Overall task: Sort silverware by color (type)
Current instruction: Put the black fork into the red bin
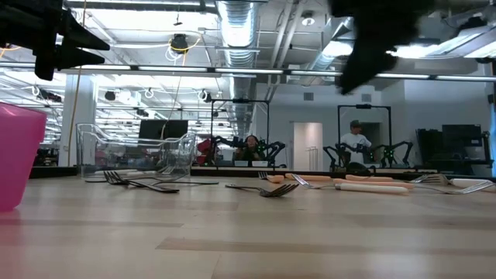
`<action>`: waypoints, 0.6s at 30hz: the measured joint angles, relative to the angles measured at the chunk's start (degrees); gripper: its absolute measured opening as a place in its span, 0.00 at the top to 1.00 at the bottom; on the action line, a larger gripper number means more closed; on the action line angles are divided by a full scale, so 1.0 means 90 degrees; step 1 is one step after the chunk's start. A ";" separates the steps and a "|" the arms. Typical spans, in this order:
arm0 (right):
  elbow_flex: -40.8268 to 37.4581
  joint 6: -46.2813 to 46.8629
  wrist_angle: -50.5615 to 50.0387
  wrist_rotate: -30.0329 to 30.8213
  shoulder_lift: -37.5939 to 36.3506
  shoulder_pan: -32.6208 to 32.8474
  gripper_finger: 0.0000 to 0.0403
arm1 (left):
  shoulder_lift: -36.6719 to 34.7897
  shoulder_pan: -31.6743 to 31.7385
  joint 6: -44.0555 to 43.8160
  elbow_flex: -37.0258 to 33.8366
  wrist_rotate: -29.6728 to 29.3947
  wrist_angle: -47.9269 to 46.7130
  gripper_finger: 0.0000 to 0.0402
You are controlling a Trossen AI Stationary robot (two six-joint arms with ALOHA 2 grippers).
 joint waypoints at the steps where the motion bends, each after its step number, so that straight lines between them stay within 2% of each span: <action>1: 0.0000 -0.0252 0.0289 0.0013 0.0041 -0.0195 0.54 | 0.0001 0.0000 0.0000 0.0001 -0.0002 -0.0001 0.56; 7: 0.0029 -0.1204 0.2223 0.0029 0.0346 -0.1103 0.54 | 0.0001 0.0002 0.0000 0.0001 0.0038 -0.0024 0.56; 12: 0.0019 -0.1517 0.3371 -0.0031 0.1028 -0.1370 0.54 | 0.0001 0.0000 0.0000 0.0001 0.0165 -0.0038 0.56; 18: 0.0488 -0.1483 0.3212 -0.0072 0.2028 -0.1260 0.54 | -0.0002 0.0002 -0.0002 0.0001 0.0166 -0.0048 0.56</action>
